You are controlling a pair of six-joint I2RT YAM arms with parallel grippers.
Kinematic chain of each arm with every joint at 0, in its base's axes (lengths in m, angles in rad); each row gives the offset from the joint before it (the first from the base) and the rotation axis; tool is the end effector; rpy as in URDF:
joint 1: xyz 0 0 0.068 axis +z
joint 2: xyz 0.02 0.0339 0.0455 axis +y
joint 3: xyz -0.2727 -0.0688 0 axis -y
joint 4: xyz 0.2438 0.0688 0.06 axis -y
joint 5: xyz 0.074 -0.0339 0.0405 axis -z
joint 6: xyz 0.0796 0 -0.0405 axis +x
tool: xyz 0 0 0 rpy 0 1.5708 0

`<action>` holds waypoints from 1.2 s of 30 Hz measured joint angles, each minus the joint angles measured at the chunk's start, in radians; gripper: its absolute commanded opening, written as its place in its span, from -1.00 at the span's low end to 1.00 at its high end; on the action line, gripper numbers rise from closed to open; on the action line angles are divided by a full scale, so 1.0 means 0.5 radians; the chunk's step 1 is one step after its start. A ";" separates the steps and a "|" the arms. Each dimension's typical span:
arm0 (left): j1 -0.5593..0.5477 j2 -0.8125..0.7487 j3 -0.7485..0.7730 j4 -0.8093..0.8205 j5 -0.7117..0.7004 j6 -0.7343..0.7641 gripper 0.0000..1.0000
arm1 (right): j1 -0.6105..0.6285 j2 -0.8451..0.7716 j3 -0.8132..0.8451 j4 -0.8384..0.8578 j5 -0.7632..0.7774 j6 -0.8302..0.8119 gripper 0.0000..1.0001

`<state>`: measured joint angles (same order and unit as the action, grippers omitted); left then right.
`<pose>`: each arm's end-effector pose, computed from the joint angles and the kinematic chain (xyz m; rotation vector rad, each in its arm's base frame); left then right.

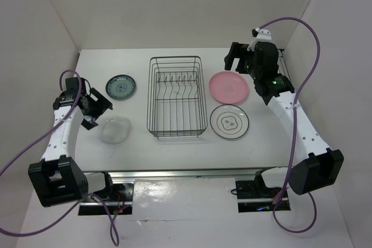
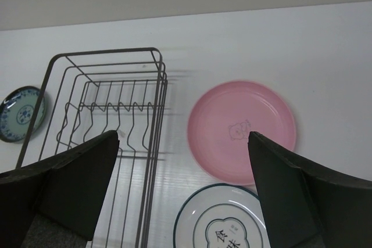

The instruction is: Load the plates into the dish rack

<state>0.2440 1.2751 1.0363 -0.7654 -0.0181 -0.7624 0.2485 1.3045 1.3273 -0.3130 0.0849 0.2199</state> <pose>0.2656 0.0676 0.2454 -1.2522 2.2606 -0.1702 0.3288 0.0765 0.3983 0.0324 1.8668 0.2455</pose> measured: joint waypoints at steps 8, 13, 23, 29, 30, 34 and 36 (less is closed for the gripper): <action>0.029 -0.152 0.034 -0.134 -0.079 -0.058 0.91 | 0.002 0.021 -0.011 0.027 -0.121 0.000 0.98; 0.038 -0.108 -0.024 -0.278 -0.102 -0.186 0.91 | 0.002 0.021 -0.011 0.030 -0.166 0.014 0.98; 0.048 -0.008 -0.199 -0.414 -0.126 -0.420 0.86 | 0.002 0.021 -0.011 0.031 -0.225 0.024 0.98; 0.048 0.064 -0.384 -0.313 -0.084 -0.500 0.73 | 0.002 0.021 -0.011 0.031 -0.259 0.039 0.98; 0.048 0.084 -0.408 -0.300 -0.078 -0.517 0.73 | 0.002 0.021 -0.011 0.031 -0.261 0.040 0.98; 0.046 0.163 -0.488 -0.240 -0.075 -0.546 0.73 | 0.002 0.021 -0.012 0.046 -0.269 0.044 0.98; 0.043 0.166 -0.495 -0.220 -0.089 -0.568 0.63 | 0.002 0.021 -0.011 0.056 -0.272 0.045 0.98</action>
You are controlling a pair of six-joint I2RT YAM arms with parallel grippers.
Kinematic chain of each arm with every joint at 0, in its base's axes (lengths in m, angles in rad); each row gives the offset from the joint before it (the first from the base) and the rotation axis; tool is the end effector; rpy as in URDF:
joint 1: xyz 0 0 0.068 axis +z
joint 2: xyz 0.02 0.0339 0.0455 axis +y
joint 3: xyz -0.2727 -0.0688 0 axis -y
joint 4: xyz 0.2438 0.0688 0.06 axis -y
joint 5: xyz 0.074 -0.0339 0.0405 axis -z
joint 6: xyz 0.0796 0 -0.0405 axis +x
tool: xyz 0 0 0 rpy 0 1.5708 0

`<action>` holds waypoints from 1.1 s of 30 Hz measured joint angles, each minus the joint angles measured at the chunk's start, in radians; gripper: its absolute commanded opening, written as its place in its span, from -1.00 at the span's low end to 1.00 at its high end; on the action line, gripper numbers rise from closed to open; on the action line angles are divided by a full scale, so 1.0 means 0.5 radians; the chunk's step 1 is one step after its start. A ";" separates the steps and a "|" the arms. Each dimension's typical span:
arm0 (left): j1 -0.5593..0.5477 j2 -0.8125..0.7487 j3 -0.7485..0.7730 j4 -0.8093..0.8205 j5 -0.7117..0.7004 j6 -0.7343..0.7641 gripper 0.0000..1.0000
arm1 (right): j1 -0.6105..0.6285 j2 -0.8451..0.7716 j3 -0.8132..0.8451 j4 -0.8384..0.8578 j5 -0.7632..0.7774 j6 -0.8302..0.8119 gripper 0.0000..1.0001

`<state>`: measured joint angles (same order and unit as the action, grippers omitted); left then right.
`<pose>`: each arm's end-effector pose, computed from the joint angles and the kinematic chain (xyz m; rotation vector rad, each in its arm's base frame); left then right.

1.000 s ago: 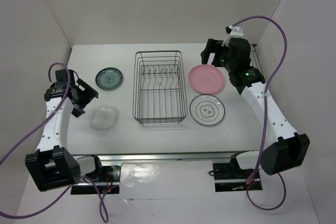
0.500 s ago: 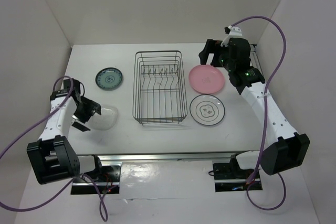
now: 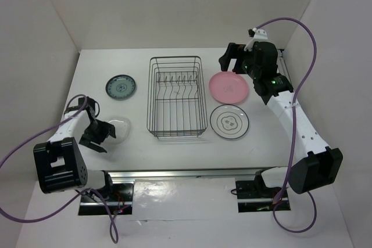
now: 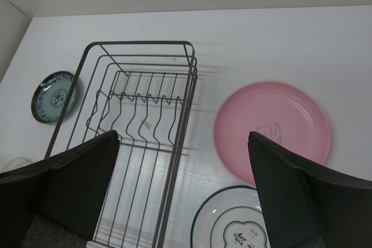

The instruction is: Load the plates into the dish rack

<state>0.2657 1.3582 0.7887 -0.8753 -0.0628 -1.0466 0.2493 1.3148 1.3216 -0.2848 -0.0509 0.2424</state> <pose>0.2104 0.0624 0.1469 -1.8357 2.3744 0.0151 0.3304 0.0883 0.3968 -0.0423 1.8659 0.3887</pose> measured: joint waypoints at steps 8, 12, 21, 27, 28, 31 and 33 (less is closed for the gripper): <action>0.000 0.001 -0.066 0.179 -0.089 -0.041 0.22 | 0.000 0.001 -0.011 0.011 -0.026 0.000 0.98; 0.001 0.031 -0.098 0.236 -0.104 -0.061 0.19 | 0.000 0.001 -0.011 0.014 -0.031 0.000 0.98; 0.016 0.101 -0.157 0.376 -0.117 -0.063 0.07 | 0.000 0.001 -0.011 0.017 -0.042 0.001 0.98; 0.025 0.107 -0.160 0.400 -0.078 -0.066 -0.23 | 0.000 0.001 -0.011 0.018 -0.058 0.008 0.98; 0.027 0.107 -0.160 0.408 -0.072 -0.066 -0.36 | 0.000 0.001 -0.011 0.017 -0.064 0.008 0.98; 0.029 0.095 -0.163 0.439 -0.043 -0.069 -1.00 | 0.000 0.001 -0.011 0.018 -0.079 0.008 0.98; 0.029 0.094 -0.167 0.491 -0.023 -0.072 -1.00 | 0.000 0.000 -0.011 0.018 -0.086 0.008 0.98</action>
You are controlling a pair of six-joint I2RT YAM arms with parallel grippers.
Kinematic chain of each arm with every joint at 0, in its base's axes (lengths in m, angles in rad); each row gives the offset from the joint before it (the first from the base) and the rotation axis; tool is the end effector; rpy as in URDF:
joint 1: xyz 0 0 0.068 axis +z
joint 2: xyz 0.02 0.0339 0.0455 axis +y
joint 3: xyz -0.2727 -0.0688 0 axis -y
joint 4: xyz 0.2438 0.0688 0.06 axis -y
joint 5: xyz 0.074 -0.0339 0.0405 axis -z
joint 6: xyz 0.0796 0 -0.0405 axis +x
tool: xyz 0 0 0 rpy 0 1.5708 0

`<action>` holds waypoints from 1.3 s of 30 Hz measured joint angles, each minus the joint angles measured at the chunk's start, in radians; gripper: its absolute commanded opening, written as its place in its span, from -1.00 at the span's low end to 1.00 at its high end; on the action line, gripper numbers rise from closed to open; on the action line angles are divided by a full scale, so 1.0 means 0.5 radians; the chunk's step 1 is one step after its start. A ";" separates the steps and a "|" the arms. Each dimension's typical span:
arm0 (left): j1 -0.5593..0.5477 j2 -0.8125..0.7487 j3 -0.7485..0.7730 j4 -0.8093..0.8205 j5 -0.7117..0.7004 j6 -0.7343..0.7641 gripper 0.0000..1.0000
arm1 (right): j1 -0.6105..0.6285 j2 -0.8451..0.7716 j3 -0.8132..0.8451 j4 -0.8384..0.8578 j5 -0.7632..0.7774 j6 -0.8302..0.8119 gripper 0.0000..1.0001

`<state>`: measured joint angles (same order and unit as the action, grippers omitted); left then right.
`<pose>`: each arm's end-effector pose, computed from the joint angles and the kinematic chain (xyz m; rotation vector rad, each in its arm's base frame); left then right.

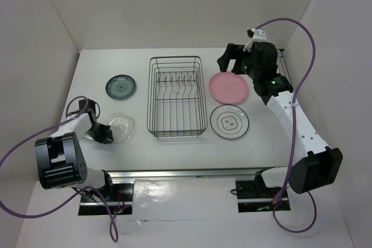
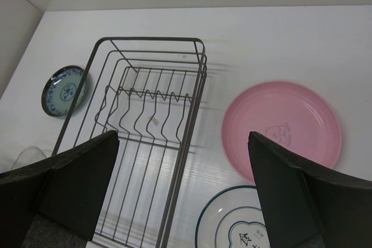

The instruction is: Load the plates into the dish rack

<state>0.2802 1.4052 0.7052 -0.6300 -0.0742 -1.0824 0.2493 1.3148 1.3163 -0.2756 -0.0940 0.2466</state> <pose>0.2259 0.0711 0.1223 -1.8308 2.2374 -0.0378 0.3298 0.0917 0.3962 -0.0690 1.8644 0.4317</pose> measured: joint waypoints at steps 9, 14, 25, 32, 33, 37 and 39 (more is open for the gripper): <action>0.003 -0.089 -0.046 0.050 -0.007 -0.061 -1.00 | 0.000 0.002 -0.001 0.000 -0.040 0.001 0.98; 0.011 -0.377 -0.003 -0.156 -0.140 -0.100 -1.00 | 0.000 0.017 -0.001 0.003 -0.047 0.012 0.98; 0.009 -0.848 0.691 -0.182 -0.179 0.271 -1.00 | 0.039 0.111 0.005 0.002 -0.063 0.037 0.98; -0.126 -0.796 0.922 0.041 0.182 0.665 -1.00 | 0.052 0.075 -0.002 0.104 -0.195 0.049 0.98; -0.182 -0.748 0.986 0.079 0.235 0.718 -1.00 | 0.058 0.060 -0.002 0.115 -0.221 0.050 0.98; -0.426 -0.623 1.121 0.237 0.387 0.902 -1.00 | 0.147 -0.002 -0.002 0.168 -0.293 0.040 0.98; -0.578 -0.601 1.159 0.268 0.430 0.982 -1.00 | 0.225 -0.044 -0.002 0.217 -0.336 0.032 0.98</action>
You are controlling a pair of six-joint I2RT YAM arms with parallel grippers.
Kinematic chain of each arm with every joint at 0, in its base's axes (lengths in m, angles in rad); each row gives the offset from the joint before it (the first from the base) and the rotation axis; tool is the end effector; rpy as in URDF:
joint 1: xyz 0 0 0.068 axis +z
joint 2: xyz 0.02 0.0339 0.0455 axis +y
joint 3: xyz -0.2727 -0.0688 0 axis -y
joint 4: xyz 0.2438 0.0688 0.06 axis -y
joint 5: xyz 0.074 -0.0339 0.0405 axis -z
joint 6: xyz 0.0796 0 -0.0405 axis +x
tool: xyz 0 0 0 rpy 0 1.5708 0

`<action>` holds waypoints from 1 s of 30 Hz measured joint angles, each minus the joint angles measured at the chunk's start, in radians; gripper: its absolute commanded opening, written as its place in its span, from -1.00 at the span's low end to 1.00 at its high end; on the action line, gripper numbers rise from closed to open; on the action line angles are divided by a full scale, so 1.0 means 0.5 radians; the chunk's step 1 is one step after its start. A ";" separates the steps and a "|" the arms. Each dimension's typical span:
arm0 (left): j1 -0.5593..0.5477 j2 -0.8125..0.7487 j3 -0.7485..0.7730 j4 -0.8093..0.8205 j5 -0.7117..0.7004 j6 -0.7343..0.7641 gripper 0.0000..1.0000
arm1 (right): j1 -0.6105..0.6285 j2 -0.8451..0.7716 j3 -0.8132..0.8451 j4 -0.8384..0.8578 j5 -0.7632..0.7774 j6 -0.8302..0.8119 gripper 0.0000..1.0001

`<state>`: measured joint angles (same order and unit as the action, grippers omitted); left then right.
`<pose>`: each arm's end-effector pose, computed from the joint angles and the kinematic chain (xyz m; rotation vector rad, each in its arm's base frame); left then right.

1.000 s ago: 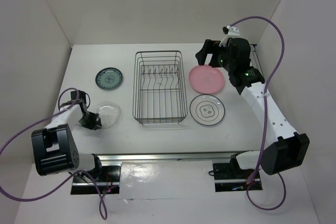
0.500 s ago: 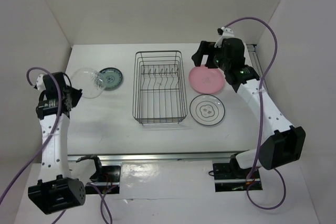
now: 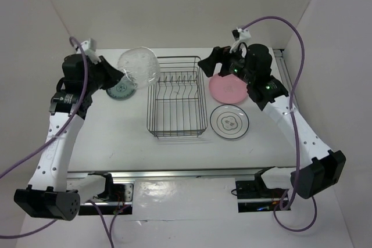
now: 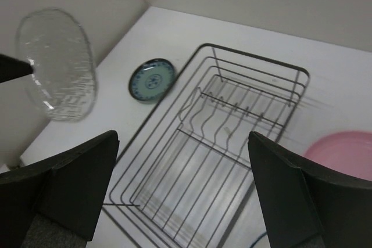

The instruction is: Load the plates into the dish rack

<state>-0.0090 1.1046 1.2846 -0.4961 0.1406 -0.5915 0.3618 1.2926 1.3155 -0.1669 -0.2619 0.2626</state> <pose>0.2717 -0.0136 0.4123 -0.4569 1.8650 -0.5402 0.3077 0.1385 0.4196 -0.2855 1.7351 0.6834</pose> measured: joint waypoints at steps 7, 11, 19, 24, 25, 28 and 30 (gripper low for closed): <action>-0.437 0.034 0.156 0.073 0.004 0.286 -1.00 | 0.239 -0.087 0.022 0.100 -0.056 -0.065 0.94; -0.591 0.047 0.164 0.089 -0.057 0.360 -1.00 | 0.300 -0.042 0.040 0.120 -0.123 -0.099 0.91; -0.668 0.111 0.170 0.096 -0.078 0.408 -1.00 | 0.327 0.082 0.038 0.206 -0.224 -0.158 0.35; -0.668 0.113 0.170 0.117 -0.052 0.404 -1.00 | 0.333 0.159 0.038 0.225 -0.249 -0.176 0.35; -0.668 0.113 0.169 0.122 -0.041 0.401 -1.00 | 0.334 0.167 0.038 0.231 -0.251 -0.177 0.35; -0.668 0.113 0.169 0.149 -0.003 0.394 -1.00 | 0.343 0.190 0.038 0.249 -0.270 -0.179 0.32; -0.668 0.116 0.169 0.167 0.016 0.392 -1.00 | 0.345 0.196 0.036 0.265 -0.284 -0.181 0.14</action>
<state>-0.3431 1.1625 1.3693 -0.4126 0.1486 -0.3954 0.5343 1.3907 1.3334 -0.0345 -0.4038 0.1722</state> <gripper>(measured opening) 0.166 0.641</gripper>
